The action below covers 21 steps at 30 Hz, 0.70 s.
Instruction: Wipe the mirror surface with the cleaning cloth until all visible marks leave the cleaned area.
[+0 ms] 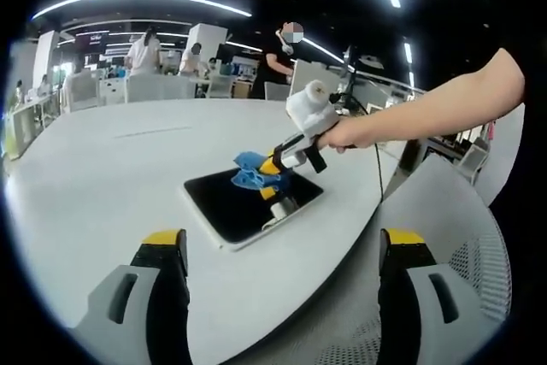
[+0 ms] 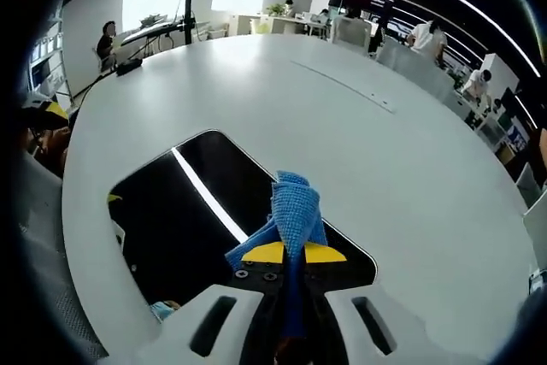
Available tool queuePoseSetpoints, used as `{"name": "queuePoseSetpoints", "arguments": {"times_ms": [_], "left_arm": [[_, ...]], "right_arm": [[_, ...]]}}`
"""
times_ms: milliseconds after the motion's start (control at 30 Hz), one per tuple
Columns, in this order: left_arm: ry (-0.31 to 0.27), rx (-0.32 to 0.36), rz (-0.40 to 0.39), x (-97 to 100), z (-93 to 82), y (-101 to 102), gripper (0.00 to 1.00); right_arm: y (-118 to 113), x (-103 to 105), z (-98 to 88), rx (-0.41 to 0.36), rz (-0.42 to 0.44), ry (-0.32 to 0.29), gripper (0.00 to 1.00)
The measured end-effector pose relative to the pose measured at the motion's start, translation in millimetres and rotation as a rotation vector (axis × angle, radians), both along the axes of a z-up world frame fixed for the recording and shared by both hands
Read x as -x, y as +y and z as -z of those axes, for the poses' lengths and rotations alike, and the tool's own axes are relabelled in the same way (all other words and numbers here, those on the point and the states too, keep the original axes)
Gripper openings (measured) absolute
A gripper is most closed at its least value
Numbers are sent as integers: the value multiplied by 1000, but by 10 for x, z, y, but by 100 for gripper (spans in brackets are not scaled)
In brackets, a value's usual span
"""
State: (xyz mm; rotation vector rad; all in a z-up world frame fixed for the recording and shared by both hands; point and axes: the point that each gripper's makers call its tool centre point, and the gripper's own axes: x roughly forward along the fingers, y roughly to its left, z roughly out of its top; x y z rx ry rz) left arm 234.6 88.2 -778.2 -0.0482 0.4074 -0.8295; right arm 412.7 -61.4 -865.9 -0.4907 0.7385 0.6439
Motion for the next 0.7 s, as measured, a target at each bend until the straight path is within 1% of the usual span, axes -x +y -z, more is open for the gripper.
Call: {"name": "queuePoseSetpoints", "arguments": {"times_ms": [200, 400, 500, 700], "left_arm": [[5, -6, 9, 14, 10, -9, 91], [5, 0, 4, 11, 3, -8, 91], [7, -1, 8, 18, 5, -13, 91], [5, 7, 4, 11, -7, -9, 91]], "right_arm": [[8, 98, -2, 9, -12, 5, 0], [-3, 213, 10, 8, -25, 24, 0], [-5, 256, 13, -23, -13, 47, 0], [1, 362, 17, -23, -40, 47, 0]]}}
